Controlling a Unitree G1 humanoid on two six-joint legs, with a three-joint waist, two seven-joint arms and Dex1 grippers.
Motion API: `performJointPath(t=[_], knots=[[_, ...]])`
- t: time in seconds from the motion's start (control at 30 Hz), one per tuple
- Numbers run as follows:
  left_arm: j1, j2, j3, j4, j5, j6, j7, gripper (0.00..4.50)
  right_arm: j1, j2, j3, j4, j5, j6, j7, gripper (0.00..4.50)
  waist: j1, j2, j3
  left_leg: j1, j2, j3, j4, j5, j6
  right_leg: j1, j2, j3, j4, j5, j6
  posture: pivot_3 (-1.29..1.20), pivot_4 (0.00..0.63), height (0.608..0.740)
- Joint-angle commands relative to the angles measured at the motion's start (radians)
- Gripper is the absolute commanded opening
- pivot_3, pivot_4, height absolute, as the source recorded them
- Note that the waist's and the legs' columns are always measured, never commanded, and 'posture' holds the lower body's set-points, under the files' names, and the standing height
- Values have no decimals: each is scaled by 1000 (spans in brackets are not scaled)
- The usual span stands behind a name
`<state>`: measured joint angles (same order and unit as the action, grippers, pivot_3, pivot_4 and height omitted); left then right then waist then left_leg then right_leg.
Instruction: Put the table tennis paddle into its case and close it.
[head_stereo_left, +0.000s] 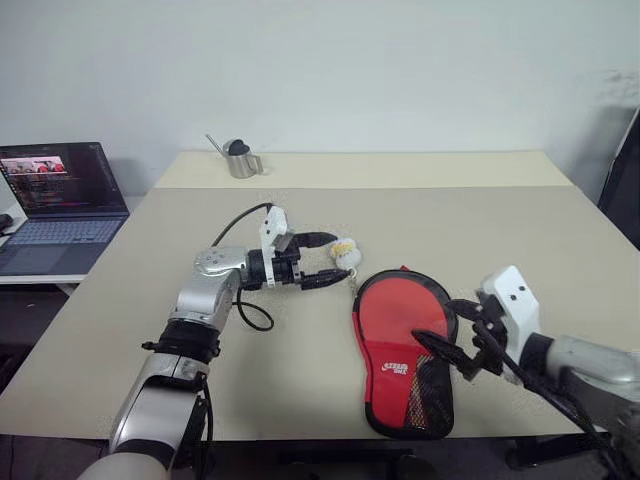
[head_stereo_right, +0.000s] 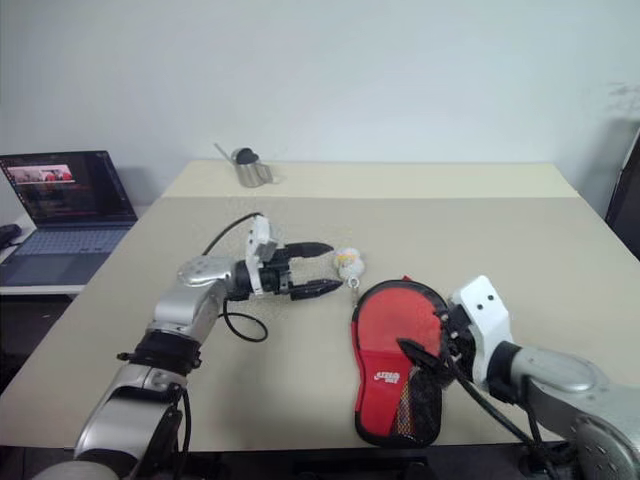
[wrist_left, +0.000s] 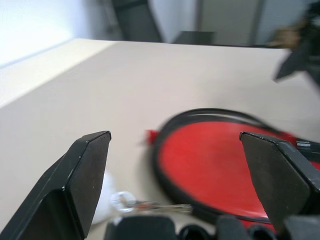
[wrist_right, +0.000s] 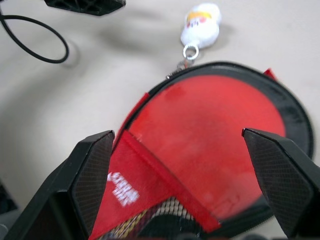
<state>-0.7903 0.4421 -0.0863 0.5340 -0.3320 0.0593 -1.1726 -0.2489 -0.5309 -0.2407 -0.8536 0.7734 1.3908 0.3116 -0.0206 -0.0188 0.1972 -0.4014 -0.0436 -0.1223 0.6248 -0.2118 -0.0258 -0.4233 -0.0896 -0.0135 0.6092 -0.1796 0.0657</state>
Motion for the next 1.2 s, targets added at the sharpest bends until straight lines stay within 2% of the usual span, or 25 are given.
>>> performJointPath(t=[0.03,0.17,0.37,0.67,0.97,1.2], knots=[[-33,-7,37,23,37,-62,62,4500,-33,-20,120,87,-108,-141,-12,4492,0,0,0,0,0,0,0,0,0,0,0,0,0,0,0,0,150,740],[-37,-19,24,57,86,-96,104,4500,-43,-4,229,202,-222,-259,-37,4492,0,0,0,0,0,0,0,0,0,0,0,0,0,0,0,0,150,740],[-98,-102,6,165,148,-134,177,4500,-38,56,283,297,-305,-365,-55,4492,5,-1,0,0,0,0,1,0,0,0,1,0,0,3,5,0,150,740],[-189,-188,39,351,187,-74,312,4500,-5,136,319,317,-361,-402,-82,4492,2,-1,0,0,0,-1,1,0,0,0,2,0,1,3,6,0,150,740],[-304,-263,8,574,307,-168,525,4500,-4,167,337,326,-394,-406,-76,4492,0,-1,0,0,0,-1,1,0,0,1,2,0,1,4,7,0,150,740],[-362,-347,1,701,367,-164,612,4500,-18,195,351,340,-415,-416,-71,4492,-3,-1,0,0,0,-1,1,0,0,1,2,0,1,4,7,0,150,740]])
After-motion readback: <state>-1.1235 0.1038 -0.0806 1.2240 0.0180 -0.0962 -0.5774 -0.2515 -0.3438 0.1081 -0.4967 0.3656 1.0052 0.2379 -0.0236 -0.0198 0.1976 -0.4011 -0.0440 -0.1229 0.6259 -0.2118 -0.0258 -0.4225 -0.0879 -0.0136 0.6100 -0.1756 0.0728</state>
